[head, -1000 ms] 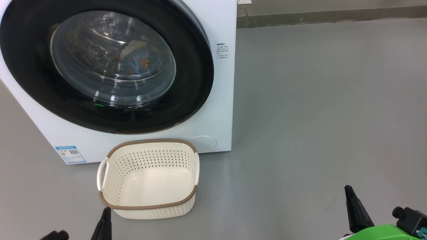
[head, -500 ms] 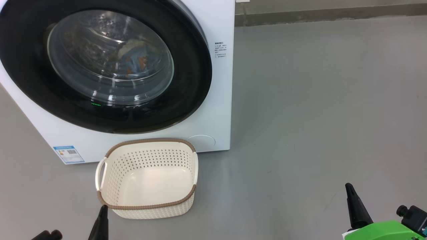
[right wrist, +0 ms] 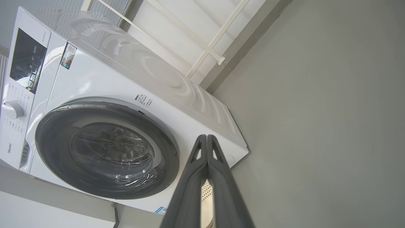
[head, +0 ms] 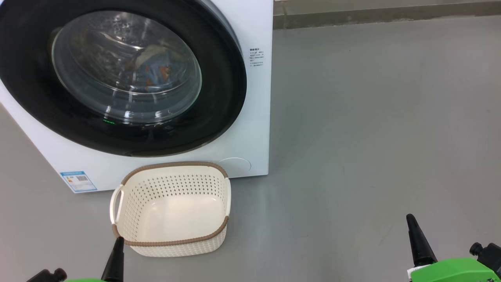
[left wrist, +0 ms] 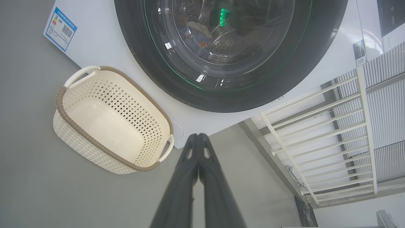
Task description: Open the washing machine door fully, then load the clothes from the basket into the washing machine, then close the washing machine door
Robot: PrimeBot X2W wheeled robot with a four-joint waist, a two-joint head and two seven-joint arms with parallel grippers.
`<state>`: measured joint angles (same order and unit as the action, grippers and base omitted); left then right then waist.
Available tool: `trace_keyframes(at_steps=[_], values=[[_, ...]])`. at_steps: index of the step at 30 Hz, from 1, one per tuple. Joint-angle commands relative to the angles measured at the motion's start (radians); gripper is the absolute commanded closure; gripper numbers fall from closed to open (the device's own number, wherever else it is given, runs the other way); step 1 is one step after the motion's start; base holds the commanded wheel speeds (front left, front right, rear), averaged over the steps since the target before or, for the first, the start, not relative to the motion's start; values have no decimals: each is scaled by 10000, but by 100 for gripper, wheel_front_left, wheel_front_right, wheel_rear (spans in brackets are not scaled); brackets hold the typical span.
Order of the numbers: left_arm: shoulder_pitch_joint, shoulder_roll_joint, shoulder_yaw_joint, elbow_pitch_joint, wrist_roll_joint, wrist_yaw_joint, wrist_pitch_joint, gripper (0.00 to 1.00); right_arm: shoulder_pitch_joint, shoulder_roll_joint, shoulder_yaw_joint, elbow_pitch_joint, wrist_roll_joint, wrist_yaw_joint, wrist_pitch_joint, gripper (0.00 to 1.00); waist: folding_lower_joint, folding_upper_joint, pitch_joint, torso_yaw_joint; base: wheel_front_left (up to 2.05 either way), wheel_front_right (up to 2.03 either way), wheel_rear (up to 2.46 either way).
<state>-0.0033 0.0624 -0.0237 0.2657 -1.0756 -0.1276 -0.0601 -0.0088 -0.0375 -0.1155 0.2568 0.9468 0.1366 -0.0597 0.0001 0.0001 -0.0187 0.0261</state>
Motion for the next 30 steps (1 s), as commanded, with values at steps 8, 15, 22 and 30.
trace_keyframes(at_steps=[8, 15, 22, 30], values=[[-531, 65, 414, -209, -885, -19, 270, 100, -557, -100, 68, -209, 1105, -35, 294, 100, -1, -1, 33, -39, 0, 0, 0], [-594, 45, 528, -209, -1438, -21, 447, 100, -611, -104, 62, -198, 1787, -38, 471, 100, -1, -1, 55, -66, 0, 0, 0], [-669, 23, 663, -208, -2086, -22, 655, 100, -674, -107, 55, -185, 2587, -42, 679, 100, -1, -1, 82, -98, 0, 0, 0], [-753, -3, 816, -207, -2821, -24, 892, 100, -745, -112, 47, -171, 3493, -46, 915, 100, -1, -1, 113, -135, 0, 0, 0]])
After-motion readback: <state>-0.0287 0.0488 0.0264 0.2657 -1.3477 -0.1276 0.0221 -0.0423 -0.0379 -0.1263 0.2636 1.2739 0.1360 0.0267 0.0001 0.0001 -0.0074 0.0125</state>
